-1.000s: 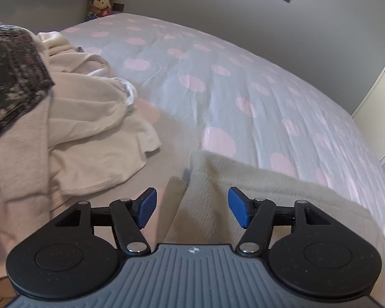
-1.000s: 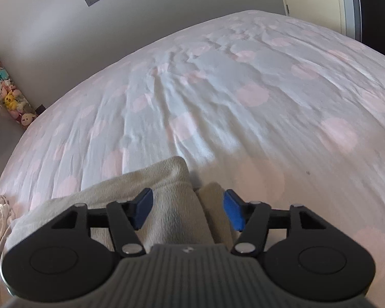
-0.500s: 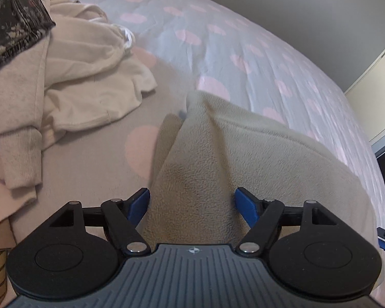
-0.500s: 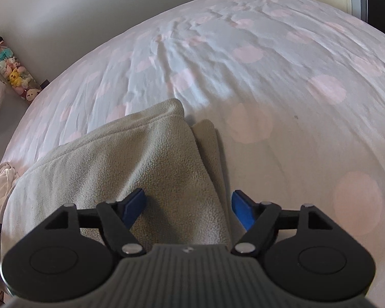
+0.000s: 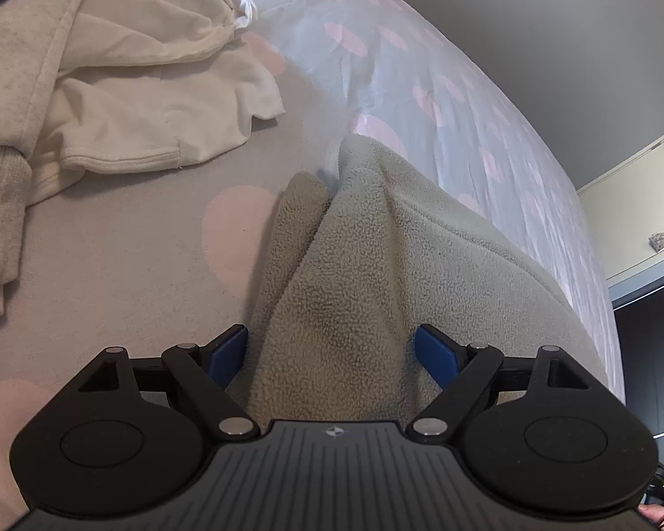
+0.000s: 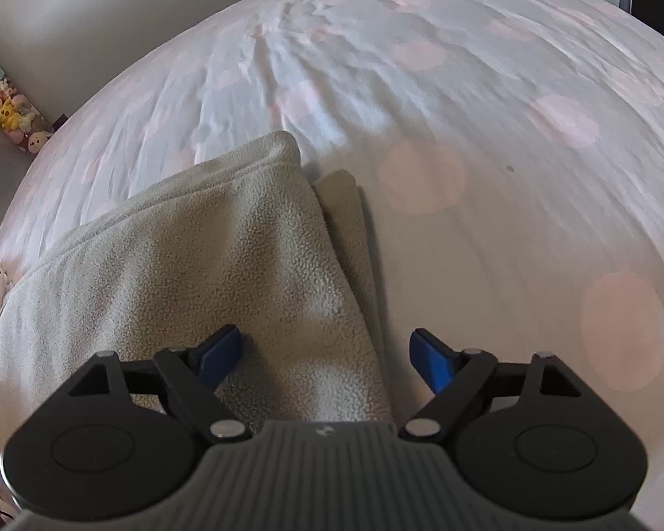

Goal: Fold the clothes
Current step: 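Grasp the folded hoodie edge with the left gripper while the right gripper grasps it too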

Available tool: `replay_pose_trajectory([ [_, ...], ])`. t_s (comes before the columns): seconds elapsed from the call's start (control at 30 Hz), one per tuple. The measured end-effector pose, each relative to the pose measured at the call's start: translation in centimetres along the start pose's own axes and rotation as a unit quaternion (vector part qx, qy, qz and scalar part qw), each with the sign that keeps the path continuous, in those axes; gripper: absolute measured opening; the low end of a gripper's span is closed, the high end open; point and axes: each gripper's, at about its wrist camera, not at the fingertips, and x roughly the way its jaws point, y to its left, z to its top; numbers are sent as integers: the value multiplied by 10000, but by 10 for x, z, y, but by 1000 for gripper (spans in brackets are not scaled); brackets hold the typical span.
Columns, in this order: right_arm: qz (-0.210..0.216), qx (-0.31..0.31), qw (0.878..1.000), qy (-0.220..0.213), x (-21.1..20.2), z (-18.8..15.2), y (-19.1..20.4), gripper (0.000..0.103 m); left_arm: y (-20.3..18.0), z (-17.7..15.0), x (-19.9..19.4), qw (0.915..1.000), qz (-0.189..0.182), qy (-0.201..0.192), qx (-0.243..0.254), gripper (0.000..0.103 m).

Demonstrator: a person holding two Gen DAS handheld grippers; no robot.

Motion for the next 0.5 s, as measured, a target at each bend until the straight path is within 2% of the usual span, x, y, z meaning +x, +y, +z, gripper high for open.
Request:
replay_pose_trajectory([
  [0.1, 210, 302, 9992, 146, 7, 13, -6, 86, 6, 2, 5, 9997, -166, 70, -163, 83],
  [0.2, 315, 673, 9962, 444, 23, 24, -12, 90, 11, 3, 8, 9992, -279, 88, -281, 85],
  [0.33, 408, 826, 9941, 569, 42, 36, -12, 95, 10, 3, 12, 9992, -300, 86, -234, 86],
  [0.5, 523, 1002, 9919, 586, 62, 48, -10, 96, 14, 3, 14, 9988, -372, 91, -290, 86],
])
